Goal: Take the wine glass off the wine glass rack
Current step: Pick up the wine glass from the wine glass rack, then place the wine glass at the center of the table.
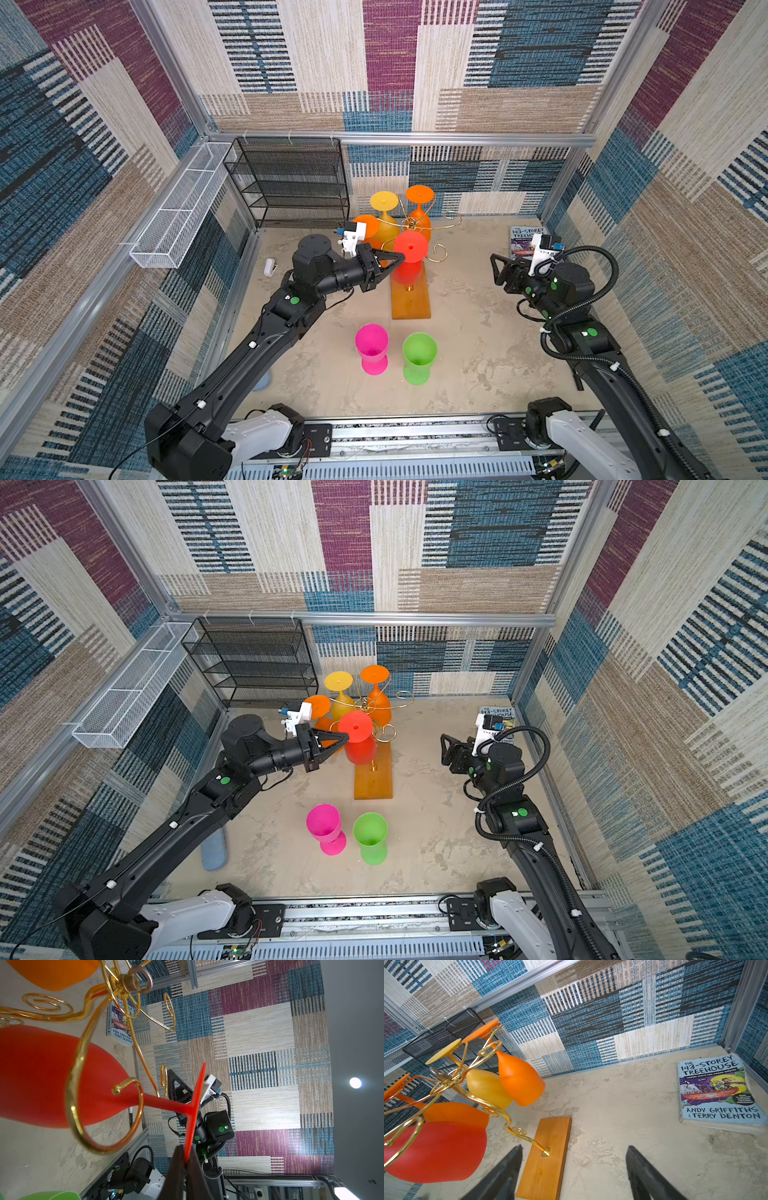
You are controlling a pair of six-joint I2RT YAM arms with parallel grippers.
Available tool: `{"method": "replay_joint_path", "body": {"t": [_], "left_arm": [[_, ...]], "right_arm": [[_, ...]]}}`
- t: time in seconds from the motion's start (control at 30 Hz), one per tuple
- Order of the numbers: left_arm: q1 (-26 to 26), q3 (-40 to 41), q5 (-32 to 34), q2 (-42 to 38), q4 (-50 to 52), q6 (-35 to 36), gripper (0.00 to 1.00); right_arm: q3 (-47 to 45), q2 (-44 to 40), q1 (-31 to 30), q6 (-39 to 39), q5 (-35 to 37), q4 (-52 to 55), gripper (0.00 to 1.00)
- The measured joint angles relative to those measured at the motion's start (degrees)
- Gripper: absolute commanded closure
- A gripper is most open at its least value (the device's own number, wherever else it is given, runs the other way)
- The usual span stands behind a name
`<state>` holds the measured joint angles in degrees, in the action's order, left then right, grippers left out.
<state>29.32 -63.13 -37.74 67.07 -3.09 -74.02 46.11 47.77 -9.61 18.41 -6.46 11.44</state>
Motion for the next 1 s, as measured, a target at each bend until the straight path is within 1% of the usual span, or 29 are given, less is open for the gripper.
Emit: {"method": "replay_joint_path", "body": {"t": [0.13, 0.3, 0.53, 0.6, 0.73, 0.83, 0.9, 1.0], "left_arm": [[0.4, 1.2, -0.1, -1.5, 1.0, 0.3, 1.00], [1.1, 3.0, -0.4, -5.1, 1.2, 0.3, 1.00], [1.3, 4.3, -2.2, -15.0, 2.0, 0.3, 1.00], [1.5, 3.0, -3.1, -17.4, 3.6, 0.6, 1.00], [1.4, -3.7, -4.2, -19.5, 7.0, 4.1, 1.00], [1.4, -5.7, -5.3, -19.2, 3.5, 4.9, 1.00], [1.4, -4.9, -6.2, -17.7, -1.6, 4.5, 1.00], [1.4, -3.1, -7.0, -13.3, -12.0, 1.1, 1.00]], "right_arm": [[0.0, 0.0, 0.0, 0.0, -0.5, 0.0, 0.21], [0.1, -0.3, 0.0, 0.0, -0.6, 0.1, 0.21], [0.7, -0.9, 0.0, 0.1, -1.0, 0.3, 0.21], [0.8, -1.0, 0.0, 0.5, -1.7, 0.3, 0.21], [0.8, -2.3, 0.0, 2.2, -4.7, -0.4, 0.21], [0.8, -4.4, 0.0, 3.3, -8.2, -3.2, 0.21], [0.7, -6.1, 0.0, 4.1, -11.5, -6.0, 0.22], [-0.4, -8.5, 0.0, 6.3, -18.5, -12.5, 0.22]]}}
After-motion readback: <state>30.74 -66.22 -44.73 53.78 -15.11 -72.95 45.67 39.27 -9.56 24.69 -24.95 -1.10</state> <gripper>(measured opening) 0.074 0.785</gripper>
